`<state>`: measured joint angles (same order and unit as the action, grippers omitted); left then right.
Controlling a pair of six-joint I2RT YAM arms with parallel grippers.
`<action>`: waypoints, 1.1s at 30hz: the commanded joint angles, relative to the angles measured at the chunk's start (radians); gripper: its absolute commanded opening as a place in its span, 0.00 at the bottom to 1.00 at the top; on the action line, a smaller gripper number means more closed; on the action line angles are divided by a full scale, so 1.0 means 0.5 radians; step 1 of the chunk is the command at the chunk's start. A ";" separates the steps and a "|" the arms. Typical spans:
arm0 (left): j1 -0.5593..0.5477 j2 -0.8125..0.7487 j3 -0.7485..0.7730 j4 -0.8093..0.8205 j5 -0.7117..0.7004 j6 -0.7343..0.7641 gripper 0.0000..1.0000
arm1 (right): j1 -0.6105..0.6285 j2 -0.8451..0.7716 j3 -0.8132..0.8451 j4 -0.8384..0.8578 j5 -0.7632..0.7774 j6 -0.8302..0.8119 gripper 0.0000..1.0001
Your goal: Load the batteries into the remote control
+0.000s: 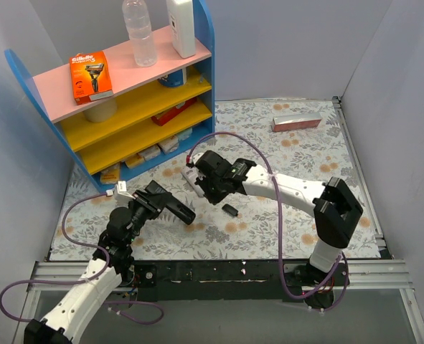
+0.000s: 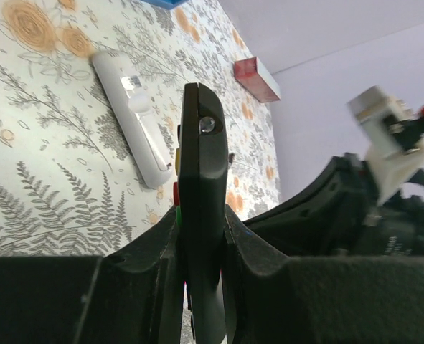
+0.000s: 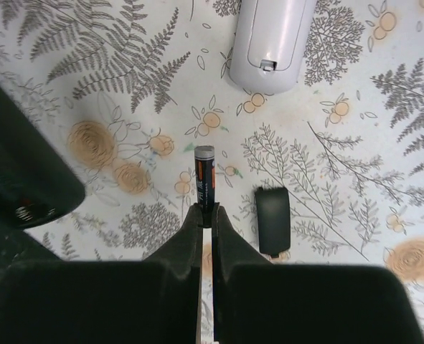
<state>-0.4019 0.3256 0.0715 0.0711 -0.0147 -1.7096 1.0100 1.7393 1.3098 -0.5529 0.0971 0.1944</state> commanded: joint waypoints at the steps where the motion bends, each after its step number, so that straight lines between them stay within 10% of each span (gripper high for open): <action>1: 0.009 0.185 -0.106 0.673 0.124 -0.185 0.00 | 0.017 -0.144 0.248 -0.421 -0.032 -0.027 0.01; 12: 0.006 0.833 -0.048 1.057 0.180 -0.333 0.00 | 0.146 -0.055 0.691 -0.870 -0.081 0.075 0.01; 33: 0.006 0.935 -0.054 1.131 0.269 -0.489 0.00 | 0.186 0.270 0.991 -1.005 -0.243 0.108 0.01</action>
<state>-0.4019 0.8024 0.0399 0.6136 0.1013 -1.9347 1.1000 1.8618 1.7378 -1.0241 -0.0040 0.2405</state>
